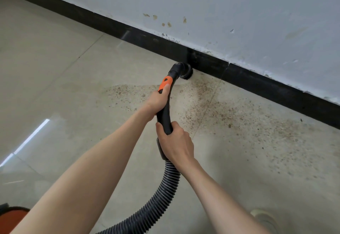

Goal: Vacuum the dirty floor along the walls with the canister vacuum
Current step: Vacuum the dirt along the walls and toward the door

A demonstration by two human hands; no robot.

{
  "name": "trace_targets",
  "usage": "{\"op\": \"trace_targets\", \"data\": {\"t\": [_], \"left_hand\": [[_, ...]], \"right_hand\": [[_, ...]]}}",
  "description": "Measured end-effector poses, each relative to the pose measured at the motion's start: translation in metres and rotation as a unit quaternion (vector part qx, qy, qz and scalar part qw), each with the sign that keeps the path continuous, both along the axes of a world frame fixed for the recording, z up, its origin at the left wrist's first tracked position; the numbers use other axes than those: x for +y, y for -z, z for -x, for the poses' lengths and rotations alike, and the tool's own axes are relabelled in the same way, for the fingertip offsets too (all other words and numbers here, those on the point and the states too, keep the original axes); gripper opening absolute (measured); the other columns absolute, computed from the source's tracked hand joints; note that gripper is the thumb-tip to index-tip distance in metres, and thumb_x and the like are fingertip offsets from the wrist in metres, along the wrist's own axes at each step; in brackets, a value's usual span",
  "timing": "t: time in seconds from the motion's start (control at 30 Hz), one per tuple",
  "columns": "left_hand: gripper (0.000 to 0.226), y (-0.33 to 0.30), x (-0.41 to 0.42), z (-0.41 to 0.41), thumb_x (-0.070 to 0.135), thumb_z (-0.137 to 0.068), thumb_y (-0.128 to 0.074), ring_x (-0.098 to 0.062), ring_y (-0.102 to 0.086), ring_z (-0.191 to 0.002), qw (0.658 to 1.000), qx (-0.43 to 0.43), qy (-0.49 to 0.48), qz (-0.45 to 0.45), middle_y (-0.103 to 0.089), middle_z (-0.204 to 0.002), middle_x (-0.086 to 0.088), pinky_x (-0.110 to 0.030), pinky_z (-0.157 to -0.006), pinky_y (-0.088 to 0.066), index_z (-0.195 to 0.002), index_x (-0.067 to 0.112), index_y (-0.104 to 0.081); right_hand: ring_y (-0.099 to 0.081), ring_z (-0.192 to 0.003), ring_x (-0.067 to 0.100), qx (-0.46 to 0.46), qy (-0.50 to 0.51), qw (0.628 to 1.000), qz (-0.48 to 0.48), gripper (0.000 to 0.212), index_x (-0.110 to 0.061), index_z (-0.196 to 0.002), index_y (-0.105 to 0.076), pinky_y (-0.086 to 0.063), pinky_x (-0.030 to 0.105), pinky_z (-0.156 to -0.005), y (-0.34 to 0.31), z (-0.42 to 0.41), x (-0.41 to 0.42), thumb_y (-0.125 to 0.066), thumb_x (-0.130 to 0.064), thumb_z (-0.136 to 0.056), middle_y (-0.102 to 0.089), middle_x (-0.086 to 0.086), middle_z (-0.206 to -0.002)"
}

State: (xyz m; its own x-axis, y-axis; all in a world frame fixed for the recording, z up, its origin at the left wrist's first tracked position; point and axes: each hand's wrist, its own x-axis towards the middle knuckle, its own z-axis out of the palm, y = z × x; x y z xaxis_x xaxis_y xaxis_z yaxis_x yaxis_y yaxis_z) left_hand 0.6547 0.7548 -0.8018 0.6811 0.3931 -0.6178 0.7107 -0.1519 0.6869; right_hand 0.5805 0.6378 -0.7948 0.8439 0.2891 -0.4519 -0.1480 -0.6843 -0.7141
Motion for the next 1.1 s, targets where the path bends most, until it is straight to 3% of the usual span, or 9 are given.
{"op": "trace_targets", "data": {"t": [0.1, 0.27, 0.4, 0.57, 0.67, 0.77, 0.83, 1.0, 1.1], "left_hand": [[0.054, 0.001, 0.013, 0.008, 0.058, -0.096, -0.031, -0.029, -0.061, -0.093, 0.999, -0.017, -0.033, -0.005, -0.06, -0.099, -0.015, -0.035, -0.08, -0.05, -0.108, 0.008, -0.047], [0.064, 0.004, 0.053, 0.034, 0.058, -0.095, -0.032, -0.029, -0.059, -0.093, 0.992, -0.02, -0.122, -0.015, -0.061, -0.106, -0.015, -0.035, -0.079, -0.049, -0.122, 0.003, -0.051], [0.063, 0.003, 0.085, 0.057, 0.055, -0.096, -0.032, -0.026, -0.055, -0.093, 0.982, -0.011, -0.185, -0.041, -0.056, -0.106, -0.012, -0.034, -0.079, -0.046, -0.123, 0.001, -0.049], [0.062, -0.002, 0.122, 0.086, 0.053, -0.097, -0.03, -0.028, -0.053, -0.109, 0.964, -0.009, -0.263, -0.037, -0.052, -0.12, -0.012, -0.036, -0.087, -0.046, -0.134, 0.004, -0.042], [0.06, -0.004, 0.133, 0.108, 0.051, -0.098, -0.031, -0.027, -0.053, -0.11, 0.944, -0.018, -0.328, -0.016, -0.05, -0.114, -0.009, -0.034, -0.084, -0.044, -0.136, 0.006, -0.039], [0.059, -0.002, 0.133, 0.131, 0.05, -0.098, -0.032, -0.028, -0.053, -0.114, 0.932, -0.02, -0.361, -0.019, -0.052, -0.125, -0.012, -0.036, -0.088, -0.045, -0.136, 0.006, -0.039], [0.059, 0.002, 0.127, 0.143, 0.05, -0.098, -0.033, -0.028, -0.054, -0.11, 0.931, -0.018, -0.365, -0.027, -0.053, -0.124, -0.013, -0.036, -0.088, -0.045, -0.135, 0.005, -0.04], [0.06, 0.016, 0.099, 0.162, 0.05, -0.098, -0.033, -0.023, -0.051, -0.09, 0.942, 0.002, -0.329, -0.064, -0.052, -0.104, -0.009, -0.031, -0.073, -0.038, -0.132, 0.001, -0.042], [0.058, 0.022, 0.088, 0.167, 0.051, -0.097, -0.035, -0.017, -0.052, -0.074, 0.948, -0.002, -0.308, -0.077, -0.051, -0.088, -0.005, -0.03, -0.059, -0.038, -0.125, 0.0, -0.045]], "right_hand": [[-0.06, -0.075, 0.025, -0.001, -0.022, 1.0, -0.009, 0.039, -0.019, -0.09, -0.053, -0.045, 0.034, -0.066, 0.004, 0.001, 0.01, -0.045, -0.056, -0.093, -0.061, -0.001, -0.077], [-0.063, -0.075, 0.024, 0.009, -0.108, 0.994, -0.018, 0.039, -0.02, -0.089, -0.053, -0.046, 0.033, -0.063, 0.011, 0.002, 0.038, -0.045, -0.058, -0.092, -0.066, 0.001, -0.081], [-0.066, -0.082, 0.026, 0.03, -0.17, 0.984, -0.04, 0.035, -0.025, -0.084, -0.054, -0.053, 0.038, -0.075, 0.017, 0.003, 0.065, -0.047, -0.06, -0.088, -0.07, 0.001, -0.087], [-0.065, -0.084, 0.027, 0.033, -0.237, 0.97, -0.051, 0.038, -0.026, -0.07, -0.049, -0.052, 0.038, -0.077, 0.017, 0.005, 0.098, -0.051, -0.061, -0.087, -0.071, 0.003, -0.087], [-0.066, -0.087, 0.027, 0.035, -0.287, 0.956, -0.044, 0.038, -0.026, -0.072, -0.051, -0.053, 0.037, -0.078, 0.014, 0.012, 0.111, -0.052, -0.061, -0.087, -0.071, 0.004, -0.092], [-0.067, -0.085, 0.025, 0.044, -0.314, 0.948, -0.043, 0.037, -0.025, -0.077, -0.053, -0.053, 0.037, -0.079, 0.015, 0.028, 0.113, -0.052, -0.061, -0.087, -0.071, 0.002, -0.091], [-0.067, -0.084, 0.025, 0.051, -0.314, 0.947, -0.044, 0.038, -0.024, -0.077, -0.053, -0.054, 0.037, -0.077, 0.021, 0.04, 0.105, -0.052, -0.061, -0.086, -0.072, 0.001, -0.089], [-0.061, -0.073, 0.025, 0.077, -0.291, 0.952, -0.055, 0.038, -0.023, -0.069, -0.045, -0.046, 0.035, -0.065, 0.037, 0.065, 0.074, -0.054, -0.054, -0.09, -0.063, 0.0, -0.074], [-0.064, -0.076, 0.03, 0.112, -0.262, 0.955, -0.083, 0.037, -0.022, -0.069, -0.047, -0.05, 0.041, -0.071, 0.042, 0.073, 0.061, -0.057, -0.05, -0.091, -0.067, 0.009, -0.079]]}}
